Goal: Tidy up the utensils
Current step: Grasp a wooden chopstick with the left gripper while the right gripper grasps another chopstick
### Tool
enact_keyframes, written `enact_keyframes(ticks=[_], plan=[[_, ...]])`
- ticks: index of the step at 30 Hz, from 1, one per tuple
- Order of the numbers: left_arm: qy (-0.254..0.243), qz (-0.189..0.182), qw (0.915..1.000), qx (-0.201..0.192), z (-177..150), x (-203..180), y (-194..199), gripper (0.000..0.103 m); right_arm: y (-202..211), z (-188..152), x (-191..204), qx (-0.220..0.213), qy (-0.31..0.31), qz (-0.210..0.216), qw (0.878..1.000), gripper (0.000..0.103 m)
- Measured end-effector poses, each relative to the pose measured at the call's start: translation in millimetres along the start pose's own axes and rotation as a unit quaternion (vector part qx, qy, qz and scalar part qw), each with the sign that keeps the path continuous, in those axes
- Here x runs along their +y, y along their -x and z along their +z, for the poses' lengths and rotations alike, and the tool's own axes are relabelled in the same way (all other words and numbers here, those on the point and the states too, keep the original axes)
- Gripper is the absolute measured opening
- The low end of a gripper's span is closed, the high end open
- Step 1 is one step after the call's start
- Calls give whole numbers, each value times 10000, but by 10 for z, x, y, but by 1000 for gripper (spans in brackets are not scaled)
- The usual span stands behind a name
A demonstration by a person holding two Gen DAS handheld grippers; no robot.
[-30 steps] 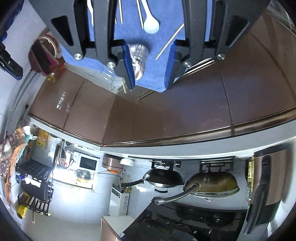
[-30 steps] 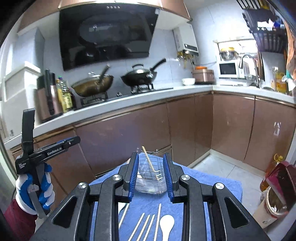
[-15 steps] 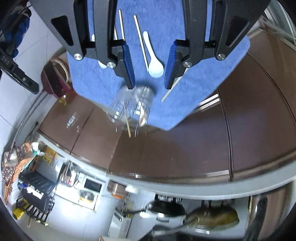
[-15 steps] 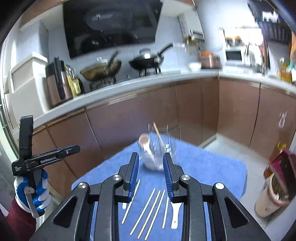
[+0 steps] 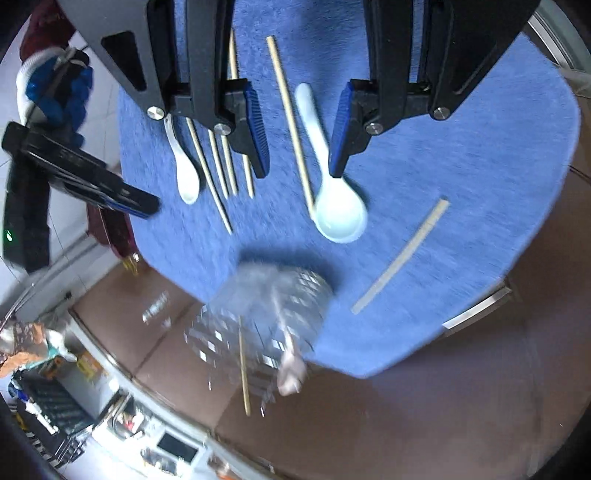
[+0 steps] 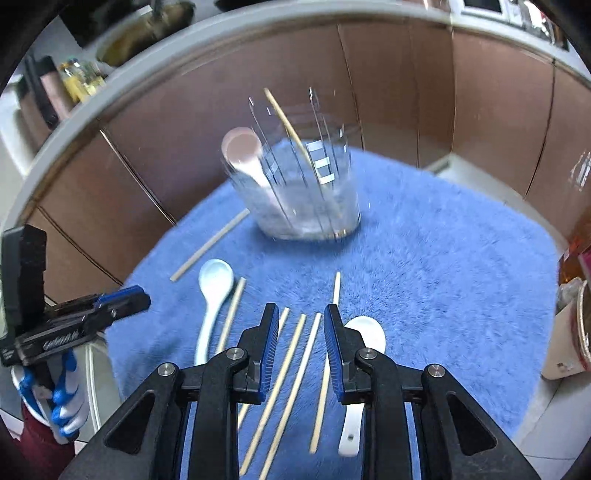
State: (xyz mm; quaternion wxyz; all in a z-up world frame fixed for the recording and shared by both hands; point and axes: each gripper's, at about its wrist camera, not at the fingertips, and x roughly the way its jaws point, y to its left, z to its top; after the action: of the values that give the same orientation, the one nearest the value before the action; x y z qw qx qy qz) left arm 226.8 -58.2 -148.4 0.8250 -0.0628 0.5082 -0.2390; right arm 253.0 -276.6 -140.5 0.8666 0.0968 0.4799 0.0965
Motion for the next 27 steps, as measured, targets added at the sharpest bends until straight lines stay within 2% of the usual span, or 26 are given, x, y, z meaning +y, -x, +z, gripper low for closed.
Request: enact_keyframes(ticks=[6,13,24,27], plan=[[-176,-211,9976,641,97,-241,-466,30,-413,100,-124,455,22,-64,9989,24],[-357,-98,9912,1271,155,-476,-1018,17,-730,198,-269,800,-29,21,9968,19],[-571,259,9852,1598,207,-675,-1303,14,-1161,302,-347,1208,20,-77,9926,17],[-601,356,9848,1589,216,-708,-1340,9,-1169,320,-301,1209,92,-170,9925,14]])
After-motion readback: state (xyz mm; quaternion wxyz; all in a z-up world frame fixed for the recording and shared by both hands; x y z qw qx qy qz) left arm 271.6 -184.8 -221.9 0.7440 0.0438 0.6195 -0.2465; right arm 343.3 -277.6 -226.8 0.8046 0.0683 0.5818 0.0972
